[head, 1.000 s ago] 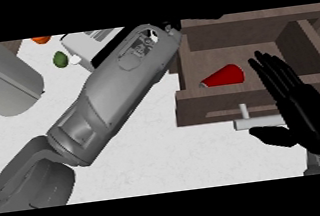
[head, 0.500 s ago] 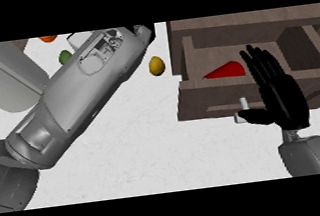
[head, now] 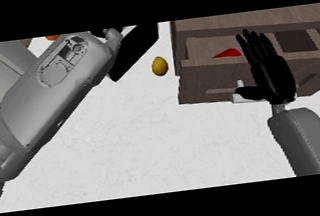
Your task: Pick up the can, place it into the drawer and close the drawer
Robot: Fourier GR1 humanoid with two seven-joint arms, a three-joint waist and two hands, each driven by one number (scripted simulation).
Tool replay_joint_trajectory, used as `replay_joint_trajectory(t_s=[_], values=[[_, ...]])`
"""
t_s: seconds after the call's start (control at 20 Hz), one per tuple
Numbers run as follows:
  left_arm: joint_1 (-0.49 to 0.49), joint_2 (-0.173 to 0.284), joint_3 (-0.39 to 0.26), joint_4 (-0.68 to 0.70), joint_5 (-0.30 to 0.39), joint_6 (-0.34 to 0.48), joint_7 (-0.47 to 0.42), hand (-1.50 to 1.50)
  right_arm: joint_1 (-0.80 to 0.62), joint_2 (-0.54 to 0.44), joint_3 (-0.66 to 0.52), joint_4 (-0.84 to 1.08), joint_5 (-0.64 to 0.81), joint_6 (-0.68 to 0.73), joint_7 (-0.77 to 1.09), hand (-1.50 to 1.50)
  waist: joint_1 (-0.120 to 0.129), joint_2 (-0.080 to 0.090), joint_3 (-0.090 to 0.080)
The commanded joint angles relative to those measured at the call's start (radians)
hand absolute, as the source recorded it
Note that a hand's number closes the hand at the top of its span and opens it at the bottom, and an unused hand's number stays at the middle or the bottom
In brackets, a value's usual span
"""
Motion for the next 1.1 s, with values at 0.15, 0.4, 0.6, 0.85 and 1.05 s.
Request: replay_joint_trajectory(t_s=[0.15,0.4,0.6,0.85,1.05], values=[[0.087,0.073,0.000,-0.115,-0.021,-0.014,0.030,-1.50,-0.117,0.044,-0.055,0.286,0.046,-0.173,0.002,-1.50,0.008,0.027,0.022],[0.151,0.135,0.030,-0.173,-0.019,-0.050,0.033,-1.50,-0.273,0.046,-0.101,0.455,0.050,-0.240,-0.006,-1.50,0.014,0.033,0.022],[0.210,0.117,0.002,-0.249,-0.048,0.001,0.061,-1.50,-0.386,0.032,-0.137,0.593,0.070,-0.298,0.005,-1.50,0.017,0.033,0.022],[0.247,0.170,0.006,-0.344,-0.055,-0.017,0.102,-1.50,-0.530,0.001,-0.190,0.722,0.055,-0.326,0.006,-1.50,0.036,0.037,0.022],[0.326,0.178,0.014,-0.372,-0.074,-0.011,0.063,-1.50,-0.604,-0.015,-0.199,0.807,0.071,-0.351,0.005,-1.50,0.034,0.041,0.022]])
